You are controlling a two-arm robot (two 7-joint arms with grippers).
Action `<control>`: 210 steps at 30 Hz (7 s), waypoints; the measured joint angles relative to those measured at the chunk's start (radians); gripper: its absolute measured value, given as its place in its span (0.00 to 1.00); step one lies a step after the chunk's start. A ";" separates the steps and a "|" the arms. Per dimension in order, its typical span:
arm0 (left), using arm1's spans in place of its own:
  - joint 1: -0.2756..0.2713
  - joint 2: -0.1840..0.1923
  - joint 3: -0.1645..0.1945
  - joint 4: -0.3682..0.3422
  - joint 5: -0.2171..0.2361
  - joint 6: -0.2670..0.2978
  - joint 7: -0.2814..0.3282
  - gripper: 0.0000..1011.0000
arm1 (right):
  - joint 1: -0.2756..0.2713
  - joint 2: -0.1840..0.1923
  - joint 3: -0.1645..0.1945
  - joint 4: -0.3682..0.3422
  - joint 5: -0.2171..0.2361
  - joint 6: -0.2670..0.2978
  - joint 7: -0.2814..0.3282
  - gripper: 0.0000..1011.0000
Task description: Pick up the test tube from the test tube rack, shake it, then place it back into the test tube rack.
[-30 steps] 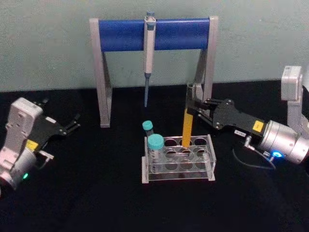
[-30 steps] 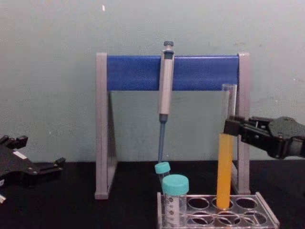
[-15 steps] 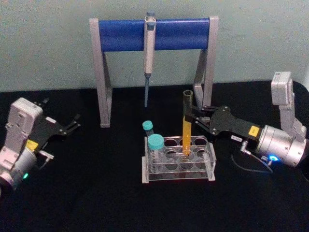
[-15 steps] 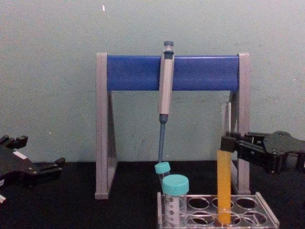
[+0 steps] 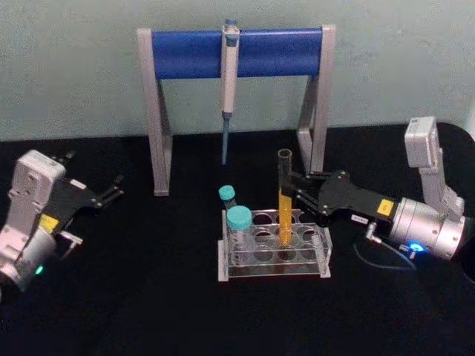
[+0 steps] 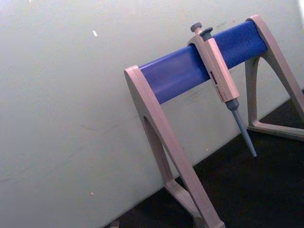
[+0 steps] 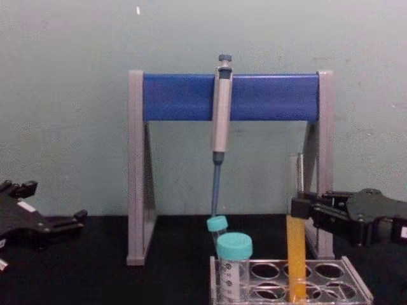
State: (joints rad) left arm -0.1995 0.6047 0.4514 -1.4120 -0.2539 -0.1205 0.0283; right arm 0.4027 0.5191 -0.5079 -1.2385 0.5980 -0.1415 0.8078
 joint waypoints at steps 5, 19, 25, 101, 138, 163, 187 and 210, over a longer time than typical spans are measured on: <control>0.000 0.000 0.000 0.000 0.000 0.000 0.000 0.99 | 0.002 -0.001 -0.004 0.005 -0.008 0.005 0.000 0.20; 0.000 0.000 0.000 0.000 0.000 0.000 0.000 0.99 | 0.003 0.000 -0.007 0.007 -0.016 0.019 -0.002 0.20; 0.000 0.000 0.000 0.000 0.000 0.000 0.000 0.99 | 0.003 0.000 -0.007 0.005 -0.019 0.027 -0.010 0.20; 0.000 0.000 0.000 0.000 0.000 0.000 0.000 0.99 | -0.121 -0.012 0.155 -0.189 -0.027 0.034 -0.366 0.99; 0.000 0.000 0.000 0.000 0.000 0.000 0.000 0.99 | -0.170 -0.068 0.147 -0.168 -0.329 0.263 -0.788 0.99; 0.000 0.000 0.000 0.000 0.000 0.000 0.000 0.99 | -0.169 -0.066 0.146 -0.171 -0.325 0.258 -0.785 0.99; 0.000 0.000 0.000 0.000 0.000 0.000 0.000 0.99 | -0.169 -0.066 0.147 -0.171 -0.325 0.258 -0.785 0.99; 0.000 0.000 0.000 0.000 0.000 0.000 0.000 0.99 | -0.169 -0.066 0.147 -0.170 -0.325 0.258 -0.785 0.99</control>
State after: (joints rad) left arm -0.1995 0.6047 0.4514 -1.4120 -0.2539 -0.1205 0.0283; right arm 0.2340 0.4532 -0.3614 -1.4090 0.2729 0.1169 0.0229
